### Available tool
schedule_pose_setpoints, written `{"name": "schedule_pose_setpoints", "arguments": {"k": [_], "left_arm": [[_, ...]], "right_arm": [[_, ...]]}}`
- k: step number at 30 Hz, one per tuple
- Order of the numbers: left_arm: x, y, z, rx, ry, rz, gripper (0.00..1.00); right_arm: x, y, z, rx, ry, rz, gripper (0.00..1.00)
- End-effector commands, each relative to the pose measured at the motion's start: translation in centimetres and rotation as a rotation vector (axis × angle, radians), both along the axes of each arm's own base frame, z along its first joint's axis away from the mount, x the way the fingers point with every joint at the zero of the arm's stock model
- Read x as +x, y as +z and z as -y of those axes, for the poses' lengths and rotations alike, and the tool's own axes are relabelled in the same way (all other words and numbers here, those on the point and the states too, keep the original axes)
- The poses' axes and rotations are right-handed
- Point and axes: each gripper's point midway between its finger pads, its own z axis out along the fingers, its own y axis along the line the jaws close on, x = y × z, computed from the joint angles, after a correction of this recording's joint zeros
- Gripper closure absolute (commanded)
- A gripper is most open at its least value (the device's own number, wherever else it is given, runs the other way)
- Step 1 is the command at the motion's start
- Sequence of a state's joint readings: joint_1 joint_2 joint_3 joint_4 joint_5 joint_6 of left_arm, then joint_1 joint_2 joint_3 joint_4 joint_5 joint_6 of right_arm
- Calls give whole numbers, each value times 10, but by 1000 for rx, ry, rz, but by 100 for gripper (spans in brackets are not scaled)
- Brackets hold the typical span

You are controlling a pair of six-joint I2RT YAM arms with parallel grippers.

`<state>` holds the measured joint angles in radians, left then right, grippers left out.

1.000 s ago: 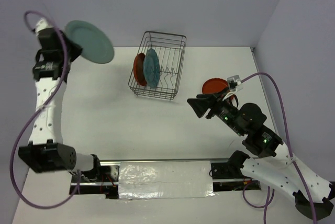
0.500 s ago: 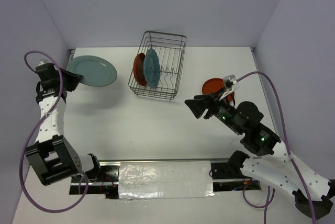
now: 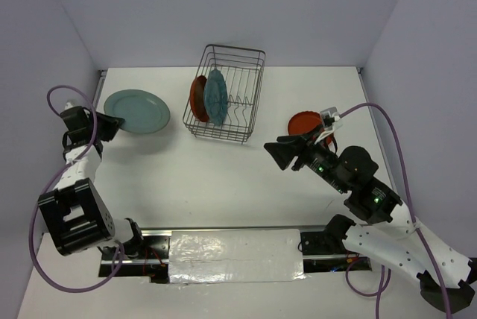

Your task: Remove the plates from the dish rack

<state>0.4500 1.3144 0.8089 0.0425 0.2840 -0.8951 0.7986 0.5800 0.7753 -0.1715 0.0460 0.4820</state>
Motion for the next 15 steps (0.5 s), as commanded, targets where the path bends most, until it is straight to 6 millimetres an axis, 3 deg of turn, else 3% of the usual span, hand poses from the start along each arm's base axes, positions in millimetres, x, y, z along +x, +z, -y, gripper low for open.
{"name": "schedule_pose_setpoints", "arguments": {"k": [1,15], "left_arm": [[19,43,1,3,-41,241,100],[21,20,-5,10,-17,219,100]], "right_arm": [[-1,12,-3,23,18,39,34],[2,11,-1,17,0,42,34]]}}
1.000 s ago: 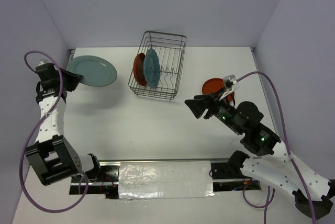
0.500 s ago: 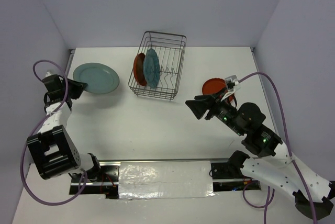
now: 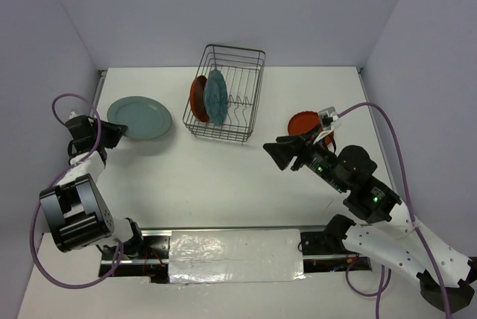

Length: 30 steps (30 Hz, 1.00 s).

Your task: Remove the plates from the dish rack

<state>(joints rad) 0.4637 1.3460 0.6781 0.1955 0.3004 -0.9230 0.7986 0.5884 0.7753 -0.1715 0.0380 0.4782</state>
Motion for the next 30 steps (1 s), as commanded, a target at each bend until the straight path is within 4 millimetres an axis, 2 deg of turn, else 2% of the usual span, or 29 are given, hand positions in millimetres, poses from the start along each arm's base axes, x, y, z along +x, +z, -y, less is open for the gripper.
{"name": "schedule_pose_setpoints", "arguments": {"k": [1,6,7,11,16,17,25,30], "left_arm": [[28,55,-9,63,-18,216,100],[20,47,-17,128,17,189,100],[18,39,-16,119,21,183,100],[23,29,-7,72,-29,215,100],[29,27,-5,69,-51,226,100],[30,29,-5,75,-53,238,100],[28,3,-12,97,-53,190,100],[36,-6,-15,86,-60,186,95]], "right_arm": [[1,14,1,26,-5,45,34],[0,13,-1,27,7,42,34],[0,13,-2,26,7,40,34],[0,13,-2,26,12,43,34],[0,13,-3,25,14,42,34],[1,12,-2,23,9,42,34],[2,12,-2,20,1,40,34],[2,11,-1,20,-2,40,34]]}}
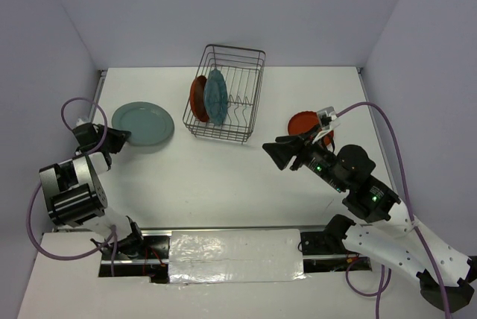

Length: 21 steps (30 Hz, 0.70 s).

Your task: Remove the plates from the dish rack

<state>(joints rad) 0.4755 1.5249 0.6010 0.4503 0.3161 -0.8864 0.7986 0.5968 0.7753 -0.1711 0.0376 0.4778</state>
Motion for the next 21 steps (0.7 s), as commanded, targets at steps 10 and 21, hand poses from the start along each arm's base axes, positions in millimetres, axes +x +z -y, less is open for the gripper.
{"name": "schedule_pose_setpoints", "arguments": {"k": [10,21], "left_arm": [[28,11,-14,51,-38,98,57],[22,-4,-24,134,2,-72,36]], "right_arm": [[2,11,-3,20,4,40,34],[5,10,-3,5,-7,31,34]]}}
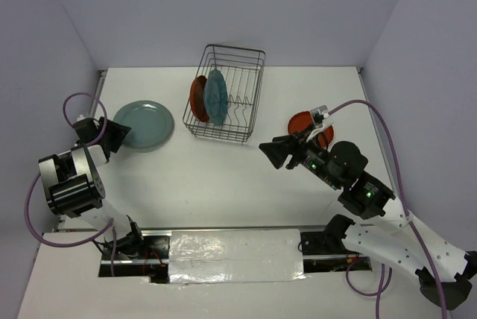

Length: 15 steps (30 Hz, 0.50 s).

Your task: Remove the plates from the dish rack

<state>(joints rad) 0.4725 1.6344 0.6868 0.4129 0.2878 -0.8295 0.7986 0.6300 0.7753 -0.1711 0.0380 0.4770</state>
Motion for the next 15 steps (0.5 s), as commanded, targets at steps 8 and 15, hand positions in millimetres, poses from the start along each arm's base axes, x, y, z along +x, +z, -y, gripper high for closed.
{"name": "schedule_pose_setpoints", "arguments": {"k": [8,15], "left_arm": [[-3,-5,-17,176,39,-193,32],[-16,-8,-22,203,66,-248,21]], "right_arm": [[-3,23,7,40,-14,67,34],[-5,25,9,49,-12,71,34]]}}
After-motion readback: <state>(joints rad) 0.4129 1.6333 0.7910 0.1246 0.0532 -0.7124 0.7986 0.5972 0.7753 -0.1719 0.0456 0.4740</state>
